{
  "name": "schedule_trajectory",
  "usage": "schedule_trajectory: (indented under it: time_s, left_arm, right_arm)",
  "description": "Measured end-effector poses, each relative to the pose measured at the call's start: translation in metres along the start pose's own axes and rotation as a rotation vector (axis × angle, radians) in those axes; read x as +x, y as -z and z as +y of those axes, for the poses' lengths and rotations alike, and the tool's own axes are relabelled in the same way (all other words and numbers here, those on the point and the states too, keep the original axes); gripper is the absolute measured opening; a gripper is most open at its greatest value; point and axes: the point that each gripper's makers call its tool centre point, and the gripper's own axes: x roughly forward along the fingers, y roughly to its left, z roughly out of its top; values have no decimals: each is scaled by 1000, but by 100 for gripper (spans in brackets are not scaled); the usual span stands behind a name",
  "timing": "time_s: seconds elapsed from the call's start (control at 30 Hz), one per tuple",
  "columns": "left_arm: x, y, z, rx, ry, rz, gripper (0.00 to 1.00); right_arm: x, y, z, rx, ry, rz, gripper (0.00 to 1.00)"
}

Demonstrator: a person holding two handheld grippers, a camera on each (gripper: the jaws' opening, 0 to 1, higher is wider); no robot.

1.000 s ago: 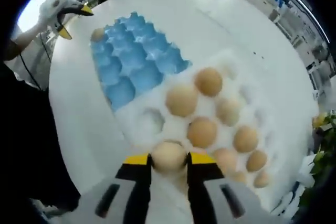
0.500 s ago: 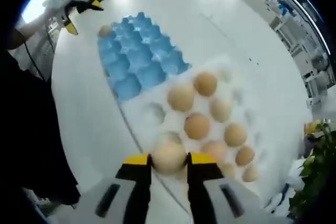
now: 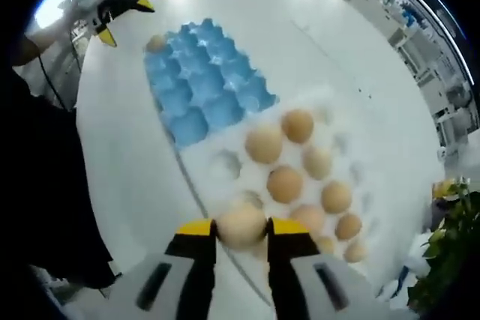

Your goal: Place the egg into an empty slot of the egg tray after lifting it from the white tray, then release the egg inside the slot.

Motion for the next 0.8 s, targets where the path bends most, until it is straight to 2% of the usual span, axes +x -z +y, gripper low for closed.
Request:
schedule_trajectory:
  time_s: [0.53,0.8]
  left_arm:
    - [-2,3,0,-19,-7,0,60]
    - [-4,2,1,-22,-11,-8,59]
  right_arm:
    - [5,-52,25,-99,-54,-51,26]
    - [9,-65,31,-135,-67,-58,26]
